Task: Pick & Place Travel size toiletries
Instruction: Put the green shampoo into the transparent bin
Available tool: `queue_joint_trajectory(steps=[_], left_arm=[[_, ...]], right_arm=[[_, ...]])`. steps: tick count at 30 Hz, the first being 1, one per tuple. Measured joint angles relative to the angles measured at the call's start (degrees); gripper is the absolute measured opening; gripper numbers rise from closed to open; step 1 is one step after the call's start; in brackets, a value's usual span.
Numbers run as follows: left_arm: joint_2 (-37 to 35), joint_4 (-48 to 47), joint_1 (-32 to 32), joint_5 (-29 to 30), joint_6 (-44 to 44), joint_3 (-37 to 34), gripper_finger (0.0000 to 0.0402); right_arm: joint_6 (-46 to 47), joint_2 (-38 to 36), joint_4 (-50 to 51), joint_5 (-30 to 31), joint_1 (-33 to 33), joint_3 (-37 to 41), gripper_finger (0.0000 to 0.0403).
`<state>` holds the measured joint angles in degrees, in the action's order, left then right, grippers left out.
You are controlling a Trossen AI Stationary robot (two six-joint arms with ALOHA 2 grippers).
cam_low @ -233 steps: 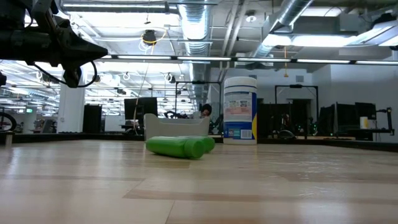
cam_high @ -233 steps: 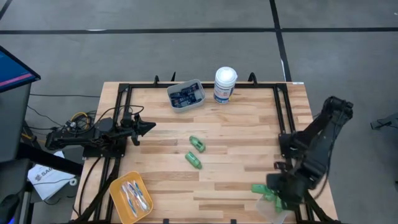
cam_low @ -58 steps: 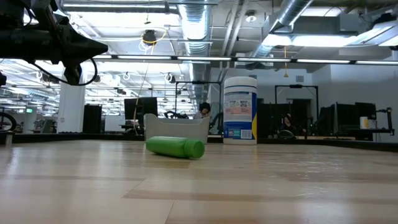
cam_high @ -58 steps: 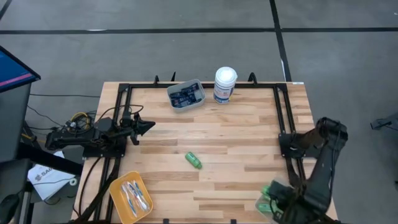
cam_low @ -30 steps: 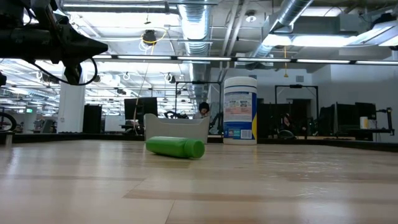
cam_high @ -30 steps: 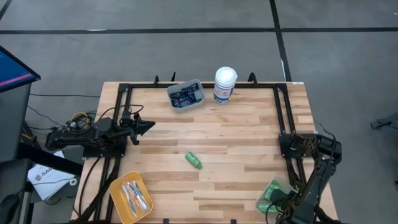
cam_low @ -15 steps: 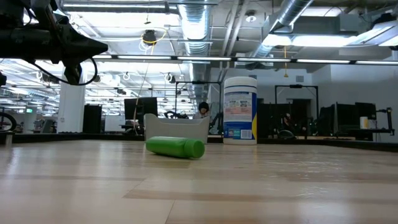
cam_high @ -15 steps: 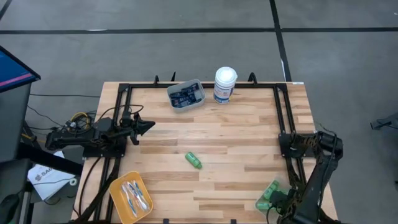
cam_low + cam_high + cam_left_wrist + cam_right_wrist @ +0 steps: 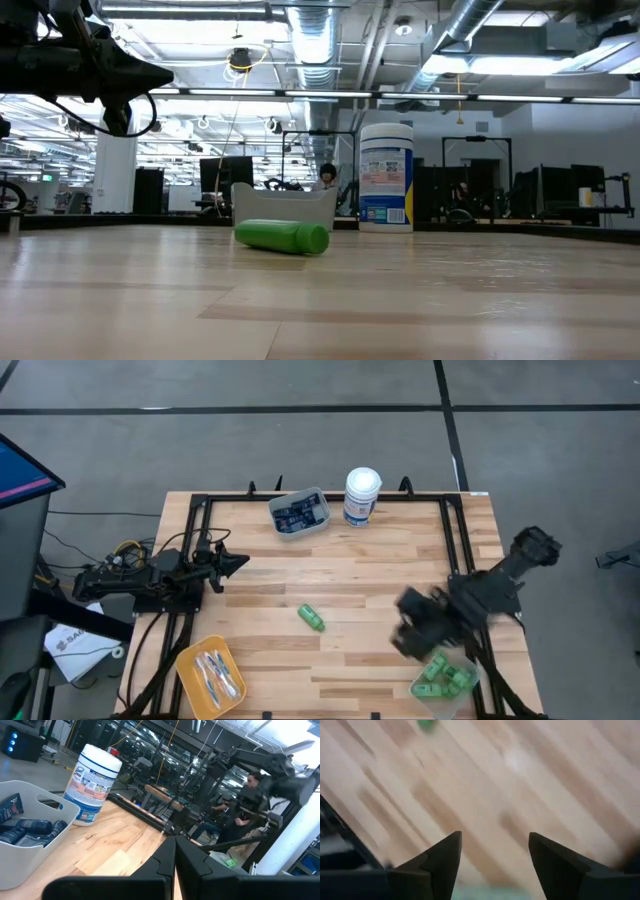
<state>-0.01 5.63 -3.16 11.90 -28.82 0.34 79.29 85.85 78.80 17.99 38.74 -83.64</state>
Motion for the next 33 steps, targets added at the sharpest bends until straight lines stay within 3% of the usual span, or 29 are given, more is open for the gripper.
queue_joint_trajectory(steps=[3,7,14,19,26,33], left_arm=[[0.00,0.00,-0.01,0.02,0.00,0.00,0.0002],[0.00,0.00,-0.01,0.02,0.00,0.01,0.0002],[0.00,0.02,0.00,0.02,0.00,0.00,0.0002],[0.00,0.02,0.00,0.00,0.00,0.00,0.0002],[0.00,0.02,-0.01,0.00,0.00,0.00,0.0002],[0.00,0.02,-0.02,0.00,0.00,0.01,0.0002]], right_arm=[[-11.42,1.29,-9.01,-0.72,-9.39,0.00,0.0214],[-24.98,6.72,-23.95,-8.40,-18.97,0.00,0.0206],[-30.75,18.55,-37.59,-17.05,-26.27,-1.42,0.0217],[-35.30,27.77,-35.29,-18.06,-26.04,-10.26,0.0224],[-40.79,39.37,-20.51,-17.60,-24.83,-24.71,0.0223],[-42.44,46.05,-18.01,-17.70,-24.61,-29.64,0.0233]])
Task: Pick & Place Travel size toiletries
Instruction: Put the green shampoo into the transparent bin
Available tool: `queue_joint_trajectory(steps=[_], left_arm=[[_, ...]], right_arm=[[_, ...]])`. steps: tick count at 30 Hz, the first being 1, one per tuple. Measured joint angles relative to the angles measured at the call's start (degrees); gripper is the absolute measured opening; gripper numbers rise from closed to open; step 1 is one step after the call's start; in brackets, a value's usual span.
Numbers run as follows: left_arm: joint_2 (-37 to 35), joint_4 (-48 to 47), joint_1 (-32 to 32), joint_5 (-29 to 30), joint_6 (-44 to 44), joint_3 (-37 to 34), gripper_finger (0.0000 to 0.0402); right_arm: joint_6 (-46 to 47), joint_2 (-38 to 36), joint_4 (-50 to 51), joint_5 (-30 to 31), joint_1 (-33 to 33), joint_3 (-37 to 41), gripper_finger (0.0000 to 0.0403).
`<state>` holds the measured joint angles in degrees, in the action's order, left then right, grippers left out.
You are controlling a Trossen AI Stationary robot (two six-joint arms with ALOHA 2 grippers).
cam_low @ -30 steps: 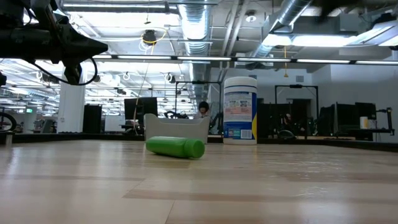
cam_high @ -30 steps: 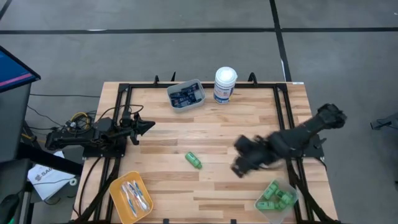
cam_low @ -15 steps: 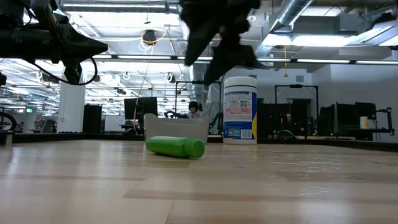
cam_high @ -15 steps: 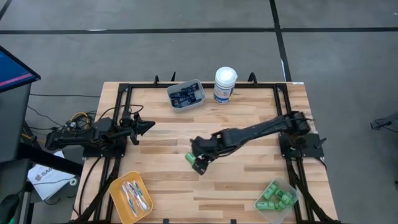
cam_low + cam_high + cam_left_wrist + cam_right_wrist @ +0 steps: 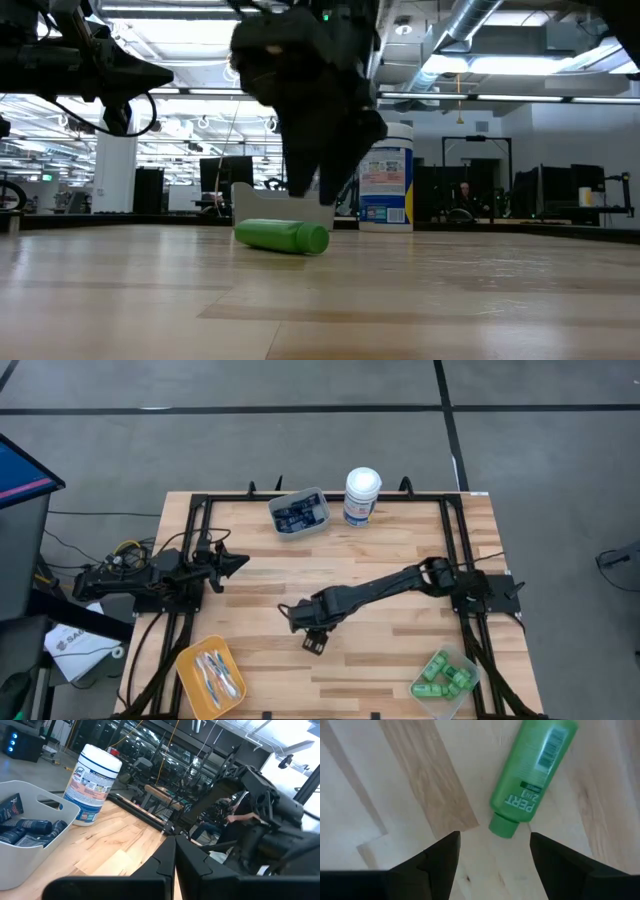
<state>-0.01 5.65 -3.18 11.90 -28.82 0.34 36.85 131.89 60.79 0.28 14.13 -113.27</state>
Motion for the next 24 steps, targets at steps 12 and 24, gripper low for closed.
queue_joint_trajectory(steps=[12,24], left_arm=[[0.00,0.02,0.01,0.00,0.00,-0.01,0.0002],[0.00,0.02,0.00,0.00,0.00,0.02,0.0002]], right_arm=[[-0.43,0.68,-0.07,1.19,-2.04,0.98,0.0234],[0.68,0.68,-3.19,1.24,-1.45,2.17,0.0234]])
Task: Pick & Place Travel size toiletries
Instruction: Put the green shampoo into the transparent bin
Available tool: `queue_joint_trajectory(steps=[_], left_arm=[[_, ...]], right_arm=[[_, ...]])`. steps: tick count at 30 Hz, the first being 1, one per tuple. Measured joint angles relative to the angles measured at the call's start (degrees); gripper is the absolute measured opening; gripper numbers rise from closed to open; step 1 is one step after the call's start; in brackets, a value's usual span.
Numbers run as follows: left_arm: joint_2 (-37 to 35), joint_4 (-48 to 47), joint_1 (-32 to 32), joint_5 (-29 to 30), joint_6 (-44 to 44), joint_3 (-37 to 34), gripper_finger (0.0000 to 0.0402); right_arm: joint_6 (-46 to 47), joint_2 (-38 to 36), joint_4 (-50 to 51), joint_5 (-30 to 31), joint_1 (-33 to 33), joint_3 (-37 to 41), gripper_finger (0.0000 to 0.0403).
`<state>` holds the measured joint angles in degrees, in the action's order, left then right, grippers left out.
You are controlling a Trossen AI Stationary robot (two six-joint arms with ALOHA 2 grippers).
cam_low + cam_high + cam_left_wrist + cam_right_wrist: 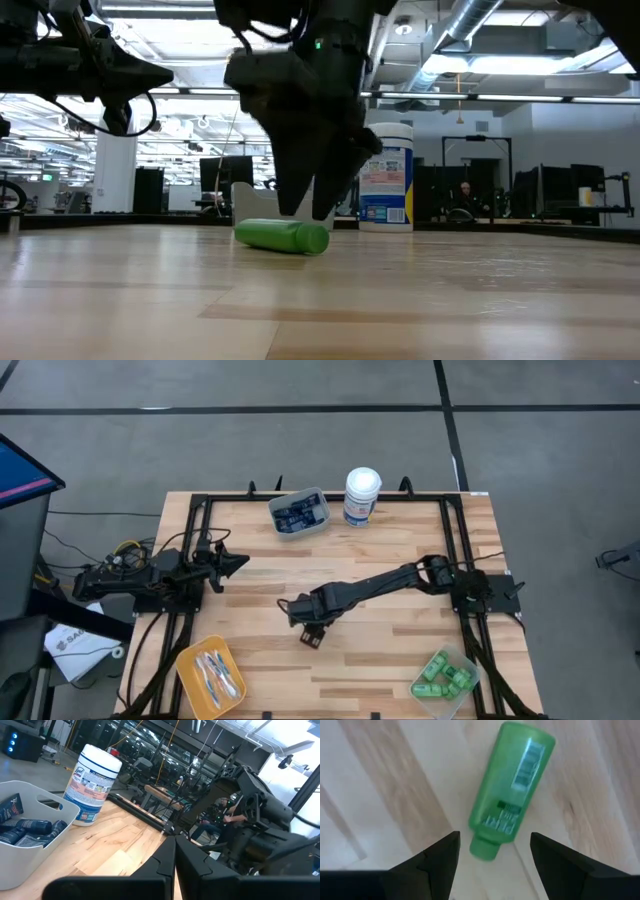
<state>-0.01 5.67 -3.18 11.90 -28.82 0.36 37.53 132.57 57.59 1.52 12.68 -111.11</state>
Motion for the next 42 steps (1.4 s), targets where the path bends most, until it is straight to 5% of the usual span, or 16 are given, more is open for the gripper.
queue_joint_trajectory(steps=[19,32,42], left_arm=[[0.00,-0.02,0.02,0.01,0.00,-0.02,0.0002],[0.00,0.00,0.02,0.00,0.00,0.00,0.0002],[0.00,-0.02,0.00,0.00,0.00,-0.02,0.0002]], right_arm=[[2.68,-0.31,-6.24,-1.42,-0.40,7.32,0.0231],[-0.03,-0.26,-4.88,-0.17,-0.91,7.45,0.0087],[-0.56,-1.19,-4.04,-0.02,-0.36,7.56,0.0083]])
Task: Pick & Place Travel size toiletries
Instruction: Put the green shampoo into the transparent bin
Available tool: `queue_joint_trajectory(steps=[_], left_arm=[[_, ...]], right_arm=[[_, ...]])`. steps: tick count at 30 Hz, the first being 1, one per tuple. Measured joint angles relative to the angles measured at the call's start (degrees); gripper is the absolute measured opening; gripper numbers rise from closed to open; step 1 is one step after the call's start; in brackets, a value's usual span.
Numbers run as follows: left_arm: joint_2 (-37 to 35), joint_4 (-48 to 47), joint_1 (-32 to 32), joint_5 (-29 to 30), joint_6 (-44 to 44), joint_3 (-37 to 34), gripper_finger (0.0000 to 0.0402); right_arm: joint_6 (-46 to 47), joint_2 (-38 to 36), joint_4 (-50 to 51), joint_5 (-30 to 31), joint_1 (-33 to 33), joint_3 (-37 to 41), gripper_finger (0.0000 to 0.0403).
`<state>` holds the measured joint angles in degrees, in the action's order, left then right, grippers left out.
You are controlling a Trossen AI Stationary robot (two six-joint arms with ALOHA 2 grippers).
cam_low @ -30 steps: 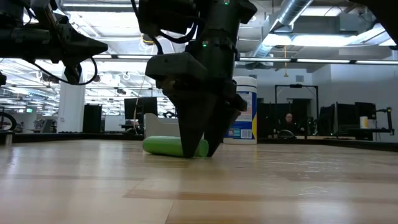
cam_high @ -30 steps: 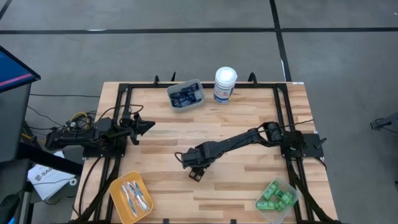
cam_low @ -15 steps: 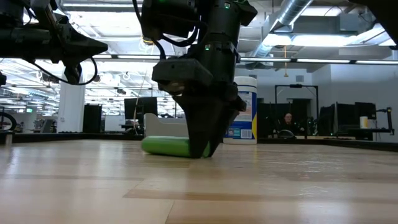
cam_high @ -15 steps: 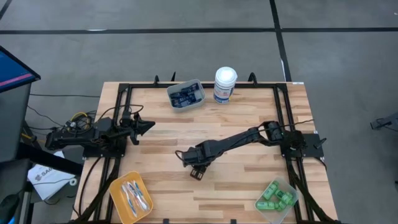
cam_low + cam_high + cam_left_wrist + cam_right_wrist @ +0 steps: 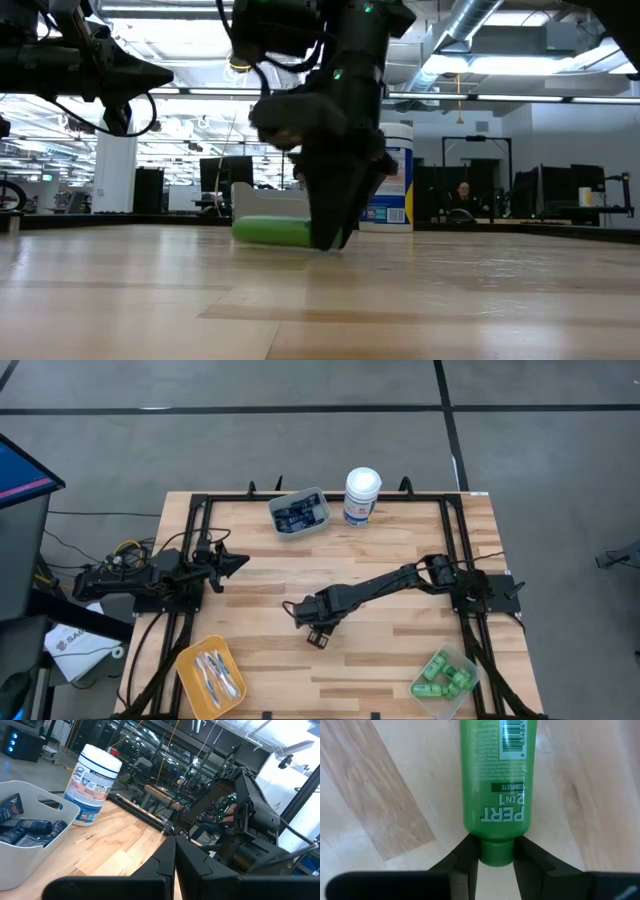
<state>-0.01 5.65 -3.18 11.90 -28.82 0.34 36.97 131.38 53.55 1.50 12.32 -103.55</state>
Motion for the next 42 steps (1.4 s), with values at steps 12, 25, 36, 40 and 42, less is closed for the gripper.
queue_joint_trajectory(steps=[12,25,36,40,42], left_arm=[[0.00,0.02,0.00,0.00,0.00,0.01,0.0002],[0.00,0.41,0.00,0.01,0.00,0.02,0.0002],[0.00,0.42,0.01,0.01,0.00,0.02,0.0002],[0.00,0.42,0.01,0.01,0.00,0.01,0.0002],[0.00,0.42,0.00,0.02,0.00,0.02,0.0002]], right_arm=[[6.78,-11.26,15.26,-0.11,9.52,-0.11,0.0083],[34.96,-12.12,29.23,-10.56,30.05,-0.09,0.0083],[57.14,-12.18,32.26,-22.46,43.81,-0.09,0.0083],[65.62,-12.18,32.62,-25.79,48.13,-0.09,0.0083],[69.30,-12.18,32.62,-25.82,49.92,-0.09,0.0082]])
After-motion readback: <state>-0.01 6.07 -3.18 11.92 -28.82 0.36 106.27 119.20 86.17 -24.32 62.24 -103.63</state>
